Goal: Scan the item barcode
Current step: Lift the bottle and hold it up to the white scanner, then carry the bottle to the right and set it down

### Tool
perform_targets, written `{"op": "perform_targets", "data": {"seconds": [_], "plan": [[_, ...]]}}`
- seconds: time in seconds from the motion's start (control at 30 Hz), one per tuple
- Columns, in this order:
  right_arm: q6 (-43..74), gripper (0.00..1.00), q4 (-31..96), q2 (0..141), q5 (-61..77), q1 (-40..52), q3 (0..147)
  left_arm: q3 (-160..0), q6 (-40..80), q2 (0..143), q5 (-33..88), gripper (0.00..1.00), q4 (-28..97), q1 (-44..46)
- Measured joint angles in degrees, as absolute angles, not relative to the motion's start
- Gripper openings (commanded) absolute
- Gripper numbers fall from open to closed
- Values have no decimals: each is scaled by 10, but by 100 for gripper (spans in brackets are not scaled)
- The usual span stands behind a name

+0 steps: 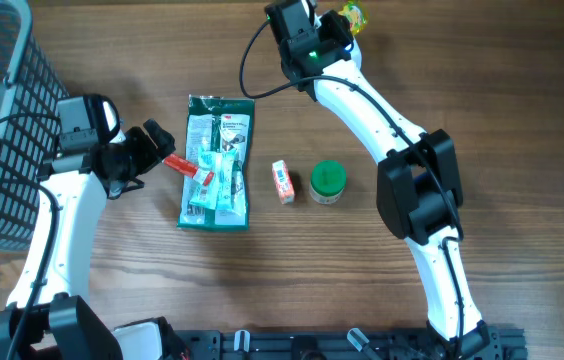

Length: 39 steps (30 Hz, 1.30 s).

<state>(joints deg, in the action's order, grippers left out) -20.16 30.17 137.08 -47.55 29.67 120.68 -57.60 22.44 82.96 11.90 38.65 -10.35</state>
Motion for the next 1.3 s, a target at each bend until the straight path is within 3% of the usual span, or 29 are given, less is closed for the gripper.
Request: {"op": "perform_targets", "data": {"seconds": [0.63,0.87,1.0,1.1,1.17,1.3], "plan": [[-101,4,331,1371,-436,281,1207,-576,224,830,119,100,387,-103],[-64,4,455,1282,-427,264,1202,-576,225,830,119,100,387,-103],[10,4,568,1128,-391,180,1204,-576,224,830,119,100,387,-103],[55,4,638,1043,-295,59,1211,-576,224,830,119,100,386,-103],[70,5,694,1025,-172,-44,1216,-576,224,830,119,100,386,-103],[78,7,749,1045,-42,-141,1190,-576,224,830,119,100,387,-103]]}}
